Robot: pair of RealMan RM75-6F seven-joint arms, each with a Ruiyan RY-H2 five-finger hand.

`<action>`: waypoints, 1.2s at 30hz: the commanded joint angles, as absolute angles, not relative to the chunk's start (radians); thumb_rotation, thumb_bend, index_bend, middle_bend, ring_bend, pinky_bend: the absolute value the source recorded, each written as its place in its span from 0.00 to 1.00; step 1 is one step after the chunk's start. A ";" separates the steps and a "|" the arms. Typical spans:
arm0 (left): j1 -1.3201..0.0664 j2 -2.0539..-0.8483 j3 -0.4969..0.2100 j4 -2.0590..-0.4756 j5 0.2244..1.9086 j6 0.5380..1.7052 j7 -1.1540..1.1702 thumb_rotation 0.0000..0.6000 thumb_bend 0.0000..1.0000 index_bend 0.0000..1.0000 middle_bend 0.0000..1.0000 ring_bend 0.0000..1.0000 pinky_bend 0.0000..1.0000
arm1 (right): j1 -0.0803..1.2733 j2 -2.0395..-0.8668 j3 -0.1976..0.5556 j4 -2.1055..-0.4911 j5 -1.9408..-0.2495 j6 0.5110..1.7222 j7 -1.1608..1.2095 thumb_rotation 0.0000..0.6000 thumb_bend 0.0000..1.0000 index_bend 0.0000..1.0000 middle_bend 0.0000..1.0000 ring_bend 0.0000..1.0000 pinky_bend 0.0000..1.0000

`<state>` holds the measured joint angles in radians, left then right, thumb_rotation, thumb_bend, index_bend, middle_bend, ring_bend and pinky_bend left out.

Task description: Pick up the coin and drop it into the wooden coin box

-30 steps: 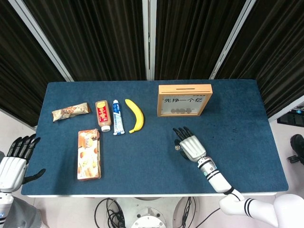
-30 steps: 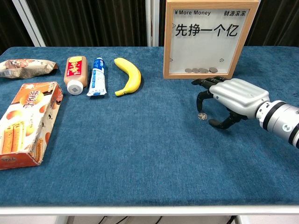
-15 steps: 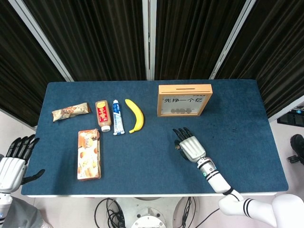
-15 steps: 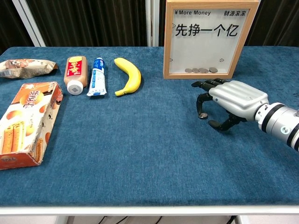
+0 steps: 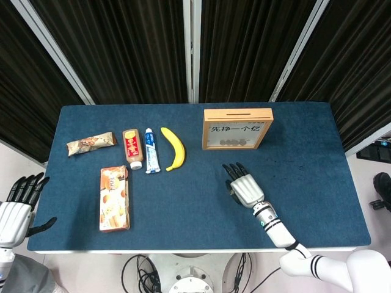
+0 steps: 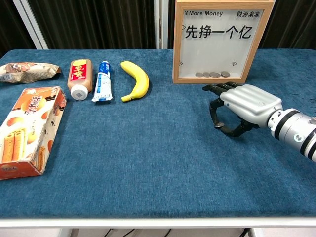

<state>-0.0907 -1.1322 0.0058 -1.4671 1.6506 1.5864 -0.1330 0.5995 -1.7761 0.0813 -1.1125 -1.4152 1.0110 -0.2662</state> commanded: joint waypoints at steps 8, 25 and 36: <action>-0.082 -1.130 0.006 -1.460 1.655 1.605 -0.143 1.00 0.15 0.02 0.00 0.00 0.00 | 0.601 -1.781 0.078 -1.107 -1.420 1.018 -0.277 1.00 0.33 0.47 0.00 0.00 0.00; -0.078 -1.127 0.007 -1.469 1.655 1.608 -0.131 1.00 0.15 0.02 0.00 0.00 0.00 | 0.603 -1.768 0.069 -1.117 -1.438 1.026 -0.264 1.00 0.33 0.42 0.00 0.00 0.00; -0.080 -1.123 0.006 -1.475 1.654 1.603 -0.126 1.00 0.15 0.02 0.00 0.00 0.00 | 0.604 -1.772 0.069 -1.111 -1.440 1.029 -0.260 1.00 0.34 0.53 0.00 0.00 0.00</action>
<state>-0.0799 -1.1230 0.0058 -1.4749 1.6541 1.6035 -0.1265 0.6035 -1.7716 0.0693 -1.1106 -1.4403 1.0291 -0.2594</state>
